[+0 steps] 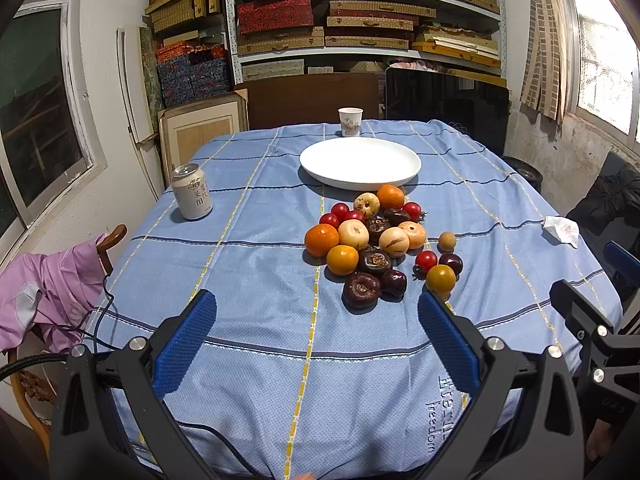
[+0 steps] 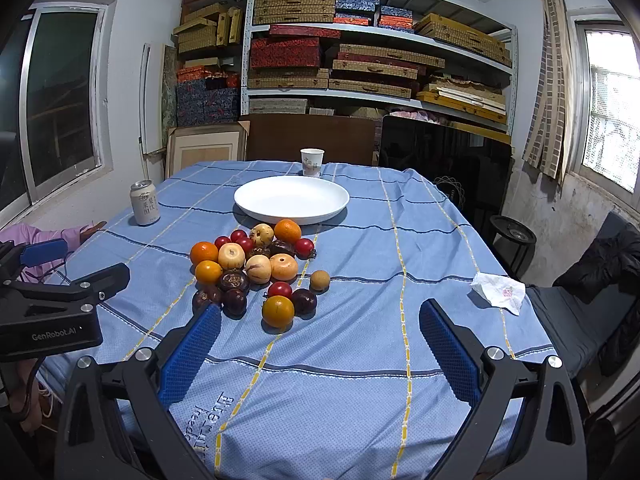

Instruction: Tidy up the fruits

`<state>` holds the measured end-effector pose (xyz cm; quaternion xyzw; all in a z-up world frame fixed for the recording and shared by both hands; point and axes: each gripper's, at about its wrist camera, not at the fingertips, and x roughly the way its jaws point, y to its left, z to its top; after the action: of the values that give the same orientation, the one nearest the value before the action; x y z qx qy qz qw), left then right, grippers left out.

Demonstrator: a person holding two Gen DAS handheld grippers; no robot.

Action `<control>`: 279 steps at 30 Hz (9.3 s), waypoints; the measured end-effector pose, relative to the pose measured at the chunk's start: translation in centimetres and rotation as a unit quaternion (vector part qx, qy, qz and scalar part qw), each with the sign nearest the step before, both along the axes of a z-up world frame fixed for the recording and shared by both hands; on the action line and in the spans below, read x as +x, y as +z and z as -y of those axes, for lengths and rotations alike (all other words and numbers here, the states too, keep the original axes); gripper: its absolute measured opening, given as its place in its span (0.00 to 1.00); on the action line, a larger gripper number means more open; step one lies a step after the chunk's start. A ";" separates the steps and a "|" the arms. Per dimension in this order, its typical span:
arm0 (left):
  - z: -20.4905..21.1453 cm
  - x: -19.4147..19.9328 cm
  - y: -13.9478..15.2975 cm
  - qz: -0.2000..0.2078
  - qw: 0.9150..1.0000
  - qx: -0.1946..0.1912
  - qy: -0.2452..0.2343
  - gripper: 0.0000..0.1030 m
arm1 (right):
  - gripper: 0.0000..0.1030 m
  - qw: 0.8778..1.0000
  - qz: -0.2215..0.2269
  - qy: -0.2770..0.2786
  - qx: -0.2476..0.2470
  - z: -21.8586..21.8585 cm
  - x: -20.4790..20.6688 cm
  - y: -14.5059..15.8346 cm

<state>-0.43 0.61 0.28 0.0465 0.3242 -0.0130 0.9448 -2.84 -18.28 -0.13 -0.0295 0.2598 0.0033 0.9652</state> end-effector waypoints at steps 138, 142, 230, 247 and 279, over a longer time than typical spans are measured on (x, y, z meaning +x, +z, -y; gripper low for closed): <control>-4.0 11.6 -0.3 -0.060 0.989 -0.099 -0.087 0.40 | 0.36 0.992 -0.081 0.096 0.022 2.2 13.6 -2.2; -2.9 15.0 2.3 -0.038 0.991 -0.090 -0.095 0.40 | 0.36 0.994 -0.067 0.087 0.014 3.6 15.9 -0.4; 0.0 18.2 -11.3 -0.153 0.986 -0.013 -0.070 0.38 | 0.31 0.971 -0.154 0.166 0.074 1.9 16.2 -9.8; -2.7 13.6 -7.0 -0.112 0.988 -0.068 -0.079 0.36 | 0.31 0.973 -0.132 0.165 0.088 2.4 15.5 -9.3; 1.6 30.6 1.3 -0.058 0.991 -0.073 -0.093 0.36 | 0.31 0.990 -0.038 0.137 0.015 3.3 29.7 2.4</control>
<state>30.17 -0.97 1.60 0.0063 0.3707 -0.1269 0.9200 26.83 -21.55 2.26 -0.0504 0.2893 0.1408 0.9455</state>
